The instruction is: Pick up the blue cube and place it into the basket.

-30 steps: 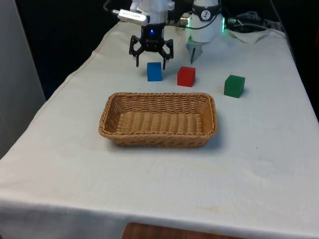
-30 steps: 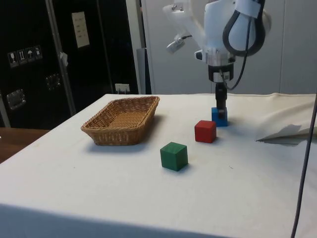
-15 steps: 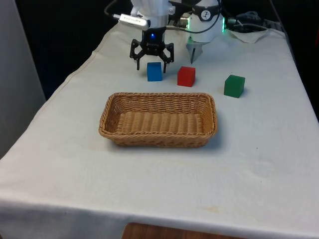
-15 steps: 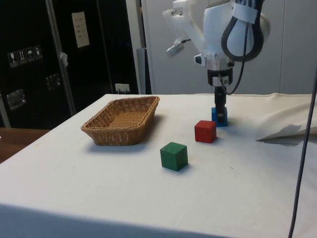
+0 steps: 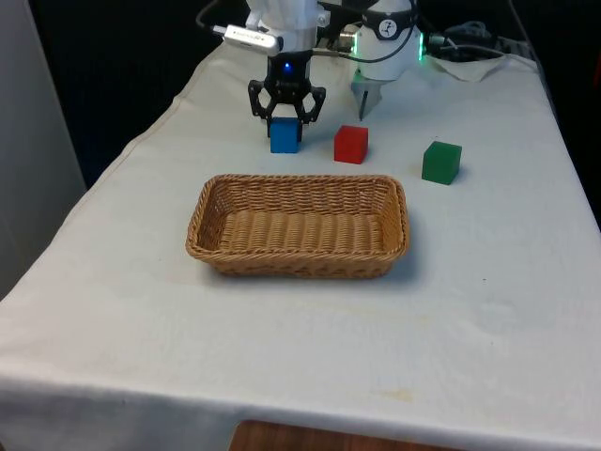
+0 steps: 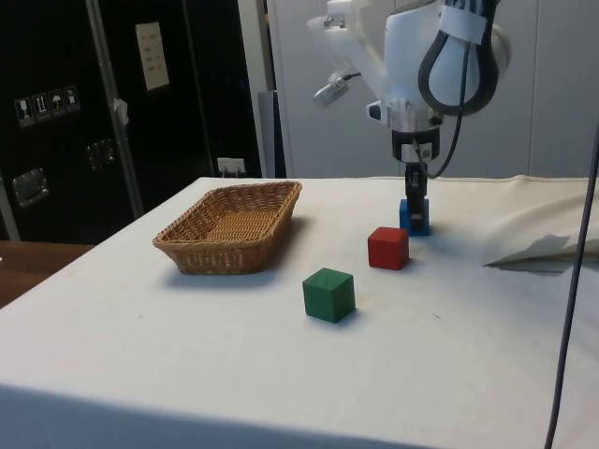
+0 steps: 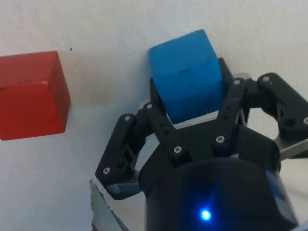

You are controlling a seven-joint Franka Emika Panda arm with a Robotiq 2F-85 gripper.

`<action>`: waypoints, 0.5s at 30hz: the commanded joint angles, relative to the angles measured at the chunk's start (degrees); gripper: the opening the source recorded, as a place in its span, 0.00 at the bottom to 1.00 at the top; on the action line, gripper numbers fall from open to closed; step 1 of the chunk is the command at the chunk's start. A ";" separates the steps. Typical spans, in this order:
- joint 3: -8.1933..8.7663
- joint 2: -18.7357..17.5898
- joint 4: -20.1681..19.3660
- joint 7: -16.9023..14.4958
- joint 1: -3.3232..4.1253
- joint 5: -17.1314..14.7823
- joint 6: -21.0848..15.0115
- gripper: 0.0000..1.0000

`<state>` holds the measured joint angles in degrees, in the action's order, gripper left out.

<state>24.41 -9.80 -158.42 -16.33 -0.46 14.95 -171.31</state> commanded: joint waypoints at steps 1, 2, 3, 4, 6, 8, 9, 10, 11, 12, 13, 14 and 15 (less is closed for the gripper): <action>-0.92 0.46 -0.74 -0.69 -0.57 -1.03 -0.92 0.01; -0.92 0.46 -0.74 -0.69 -0.57 -1.03 -0.92 0.02; -0.92 0.46 -0.74 -0.69 -0.57 -1.03 -0.92 0.02; -0.92 0.46 -0.74 -0.69 -0.57 -1.03 -0.92 0.02; -0.63 0.80 -0.40 -0.52 -0.40 -0.74 -0.17 0.02; 0.00 0.11 0.17 0.00 0.00 0.00 -0.06 0.02; -0.17 1.95 0.23 -0.23 -0.06 -0.29 1.38 0.02; -0.06 2.41 0.40 -0.17 0.06 -0.11 1.83 0.02; 0.00 2.81 0.52 -0.17 0.06 0.00 2.29 0.02; 0.11 3.32 0.63 -0.11 0.11 0.11 2.92 0.02; 0.11 3.84 0.80 -0.06 0.11 0.23 3.55 0.02; 0.17 4.41 0.92 -0.06 0.17 0.29 4.18 0.02; 0.17 5.56 1.09 0.00 0.11 0.46 5.33 0.02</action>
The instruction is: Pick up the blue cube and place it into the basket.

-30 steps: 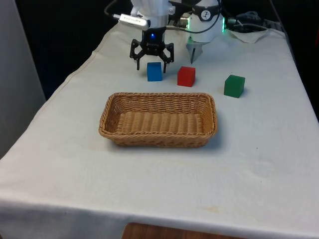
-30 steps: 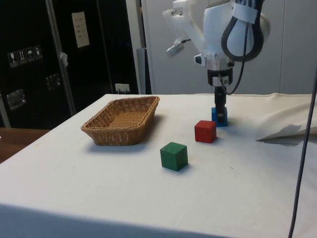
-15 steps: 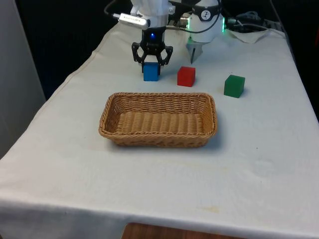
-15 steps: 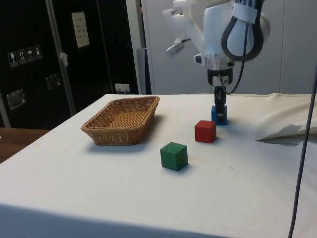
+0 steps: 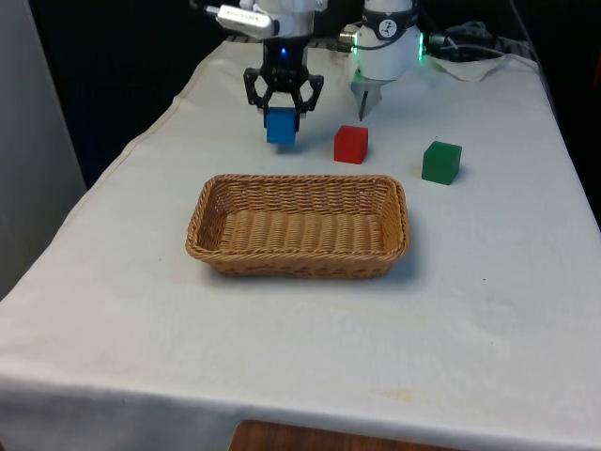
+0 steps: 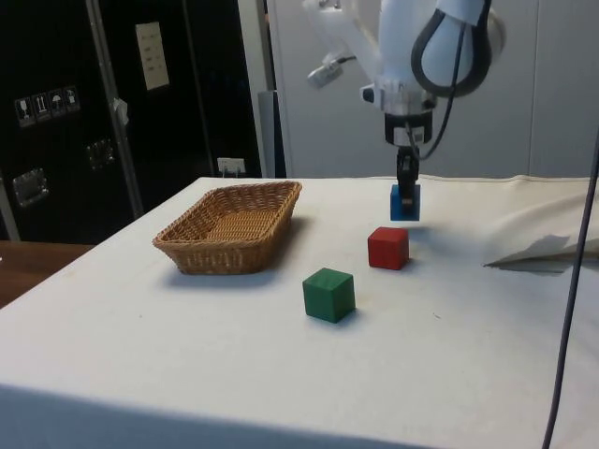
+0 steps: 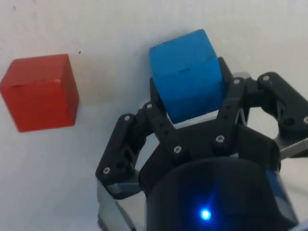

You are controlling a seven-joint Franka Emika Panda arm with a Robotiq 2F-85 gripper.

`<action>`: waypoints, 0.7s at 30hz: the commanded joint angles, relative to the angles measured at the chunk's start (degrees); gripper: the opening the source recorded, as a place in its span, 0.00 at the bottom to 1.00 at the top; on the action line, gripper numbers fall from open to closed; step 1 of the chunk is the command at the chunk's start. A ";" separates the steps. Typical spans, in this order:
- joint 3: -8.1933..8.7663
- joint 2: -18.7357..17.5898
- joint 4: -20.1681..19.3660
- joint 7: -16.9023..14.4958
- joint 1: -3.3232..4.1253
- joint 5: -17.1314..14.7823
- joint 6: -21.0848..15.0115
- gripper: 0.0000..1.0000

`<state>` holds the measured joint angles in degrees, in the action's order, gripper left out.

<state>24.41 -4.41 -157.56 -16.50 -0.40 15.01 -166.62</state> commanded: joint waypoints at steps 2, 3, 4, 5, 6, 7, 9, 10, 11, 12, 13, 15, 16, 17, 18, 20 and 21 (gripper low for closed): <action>0.17 1.49 0.40 0.11 0.06 0.52 2.01 0.02; 0.00 1.60 0.06 -0.17 0.00 0.00 1.55 0.02; 0.11 2.18 0.46 0.11 0.00 0.57 2.75 0.02; 0.11 2.69 0.52 0.11 0.00 0.57 3.32 0.02; 0.06 3.38 0.69 0.11 0.00 0.57 4.07 0.02; 0.06 4.01 0.80 0.11 0.00 0.57 4.81 0.02; 0.00 5.16 1.09 0.11 0.06 0.57 6.07 0.02; -0.11 6.30 1.55 0.11 0.11 0.52 7.56 0.02; -0.17 6.82 1.72 0.06 0.11 0.52 8.19 0.02; -0.06 6.36 1.32 -0.29 0.11 0.06 7.10 0.02; -0.23 7.33 2.01 0.06 0.17 0.46 9.00 0.02; -0.34 8.71 2.75 0.06 0.29 0.34 11.00 0.02; -0.40 9.17 3.04 0.06 0.34 0.34 11.80 0.02; -0.52 9.63 3.38 0.06 0.40 0.29 12.55 0.02; -0.52 10.03 3.67 0.06 0.46 0.23 13.18 0.02; -0.46 10.20 3.55 -0.29 0.46 0.06 12.89 0.02; -0.69 10.71 4.30 0.00 0.57 0.11 14.50 0.02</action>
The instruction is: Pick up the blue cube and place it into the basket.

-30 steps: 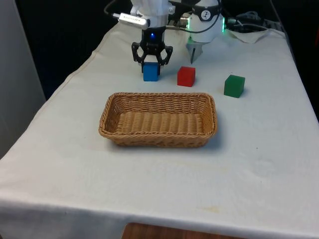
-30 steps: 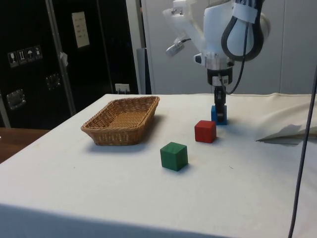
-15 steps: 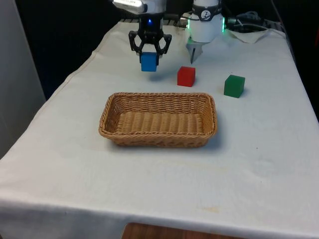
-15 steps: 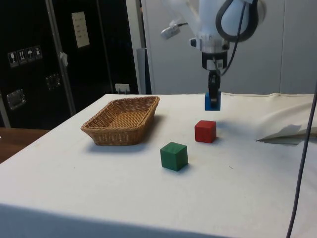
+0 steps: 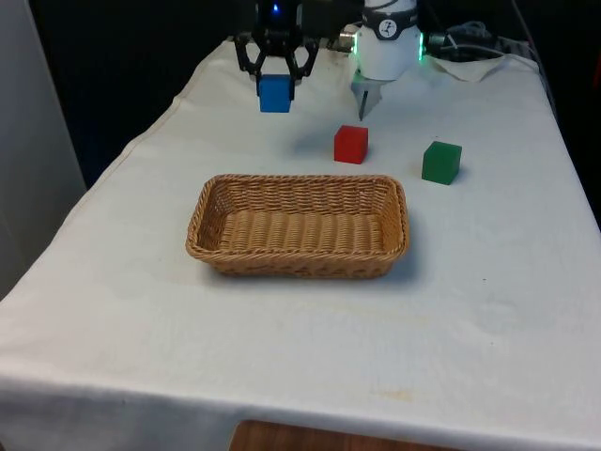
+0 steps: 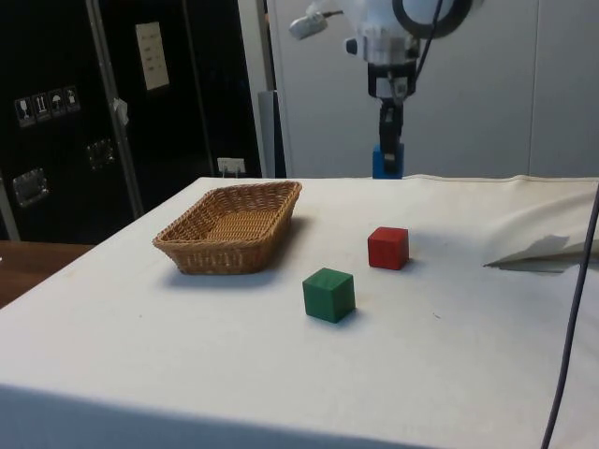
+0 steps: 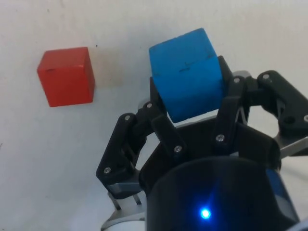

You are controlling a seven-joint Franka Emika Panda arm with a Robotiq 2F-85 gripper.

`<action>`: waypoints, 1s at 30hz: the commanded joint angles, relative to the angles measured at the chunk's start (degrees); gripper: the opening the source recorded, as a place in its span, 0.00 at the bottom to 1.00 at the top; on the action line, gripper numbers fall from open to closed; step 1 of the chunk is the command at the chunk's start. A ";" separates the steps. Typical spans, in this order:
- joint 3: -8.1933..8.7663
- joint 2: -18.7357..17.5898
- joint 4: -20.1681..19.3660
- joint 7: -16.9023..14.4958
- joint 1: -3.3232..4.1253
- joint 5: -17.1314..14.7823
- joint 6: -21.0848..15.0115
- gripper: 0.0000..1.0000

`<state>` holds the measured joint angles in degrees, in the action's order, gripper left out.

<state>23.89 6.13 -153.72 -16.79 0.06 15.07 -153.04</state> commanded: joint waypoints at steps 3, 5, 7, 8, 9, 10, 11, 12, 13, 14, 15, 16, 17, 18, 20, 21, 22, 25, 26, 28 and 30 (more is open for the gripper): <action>-0.52 1.20 2.12 0.34 0.40 -0.17 3.55 0.02; -0.69 1.55 2.98 0.34 0.52 -0.34 4.76 0.02; -0.69 1.60 3.09 0.17 0.34 -0.11 4.53 0.02; -0.97 1.66 4.13 0.34 0.63 -0.52 6.02 0.02; -1.09 1.66 4.70 0.34 0.69 -0.63 6.59 0.02; -1.32 1.60 5.73 0.34 0.80 -0.80 7.68 0.02; -1.49 1.55 6.30 0.34 0.86 -0.97 8.19 0.02; -1.60 1.55 6.82 0.34 0.92 -1.03 8.59 0.02; -1.72 1.49 7.28 0.34 0.92 -1.15 9.00 0.02; -1.83 1.38 7.85 0.34 1.03 -1.32 9.45 0.02; -2.01 1.26 8.37 0.34 1.09 -1.43 9.85 0.02; -2.12 1.15 8.88 0.34 1.09 -1.60 10.14 0.02; -2.06 1.38 8.48 0.34 0.86 -1.15 9.63 0.02; -2.29 0.97 9.40 0.34 1.09 -1.72 10.54 0.02; -2.75 0.52 11.12 0.34 1.20 -2.12 11.57 0.02; -2.86 0.34 11.69 0.40 1.20 -2.23 11.92 0.02; -3.04 0.11 12.26 0.40 1.26 -2.41 12.20 0.02; -3.61 -0.92 14.44 0.46 1.26 -3.04 13.18 0.02; -3.50 -0.46 13.64 0.40 1.03 -2.46 12.49 0.02; -3.95 -1.43 15.41 0.52 1.26 -3.27 13.46 0.02; -4.30 -2.18 16.56 0.69 1.32 -3.55 13.75 0.02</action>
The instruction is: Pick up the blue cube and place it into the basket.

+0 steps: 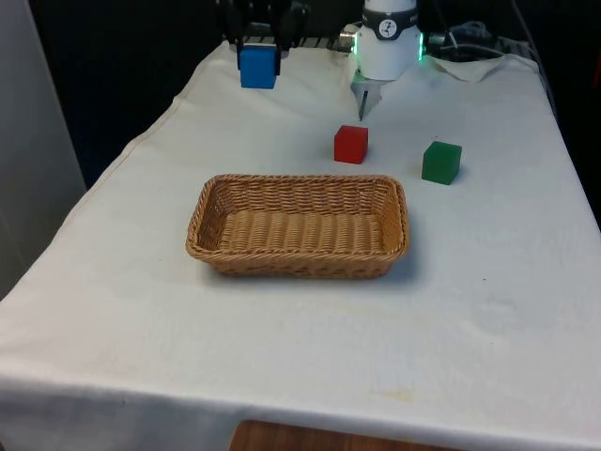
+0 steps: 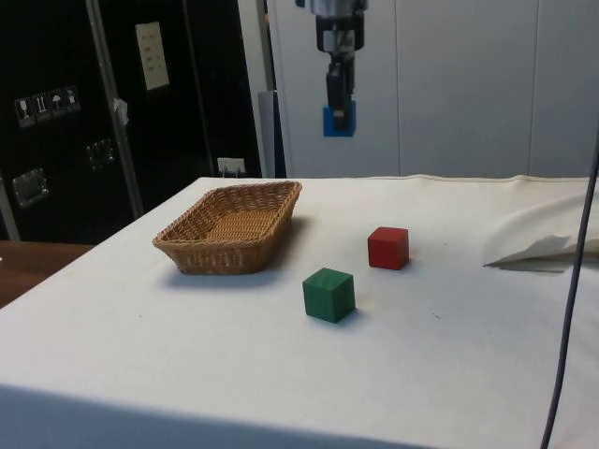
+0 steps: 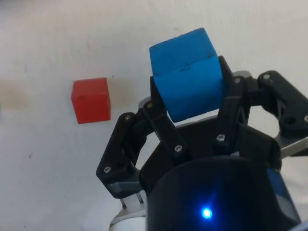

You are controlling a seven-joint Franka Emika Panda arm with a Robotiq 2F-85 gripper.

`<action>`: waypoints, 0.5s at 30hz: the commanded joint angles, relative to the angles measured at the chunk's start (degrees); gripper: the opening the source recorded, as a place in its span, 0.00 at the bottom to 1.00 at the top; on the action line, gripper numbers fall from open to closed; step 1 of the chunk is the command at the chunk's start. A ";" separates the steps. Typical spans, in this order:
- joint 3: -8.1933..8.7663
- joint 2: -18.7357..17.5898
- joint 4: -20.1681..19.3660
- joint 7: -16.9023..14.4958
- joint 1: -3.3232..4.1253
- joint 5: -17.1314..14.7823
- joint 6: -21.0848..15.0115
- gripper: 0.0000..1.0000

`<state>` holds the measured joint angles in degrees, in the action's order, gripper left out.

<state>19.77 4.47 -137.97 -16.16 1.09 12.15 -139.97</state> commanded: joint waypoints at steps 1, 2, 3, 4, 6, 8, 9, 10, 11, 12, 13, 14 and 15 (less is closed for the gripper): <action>-0.34 -0.86 1.32 0.11 0.29 -0.74 0.80 0.02; -0.52 -1.20 1.83 0.17 0.29 -0.92 0.92 0.02; -0.74 -1.66 2.46 0.23 0.29 -1.15 1.03 0.02; -0.92 -2.06 2.98 0.29 0.29 -1.32 1.09 0.02; -1.32 -2.86 4.01 0.52 0.29 -1.55 1.20 0.02; -1.66 -3.78 5.10 0.74 0.29 -1.78 1.32 0.02; -1.83 -4.18 5.56 0.86 0.29 -1.89 1.32 0.02; -2.01 -4.64 6.13 0.97 0.29 -2.06 1.32 0.02; -2.18 -5.10 6.70 1.03 0.29 -2.23 1.38 0.02; -2.46 -5.90 7.62 1.26 0.34 -2.41 1.38 0.02; -2.64 -6.42 8.14 1.38 0.34 -2.46 1.43 0.02; -2.52 -6.07 7.68 1.32 0.17 -2.01 0.86 0.02; -2.81 -6.88 8.71 1.55 0.34 -2.58 1.43 0.02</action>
<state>17.07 -2.06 -129.77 -14.67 1.26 10.08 -139.11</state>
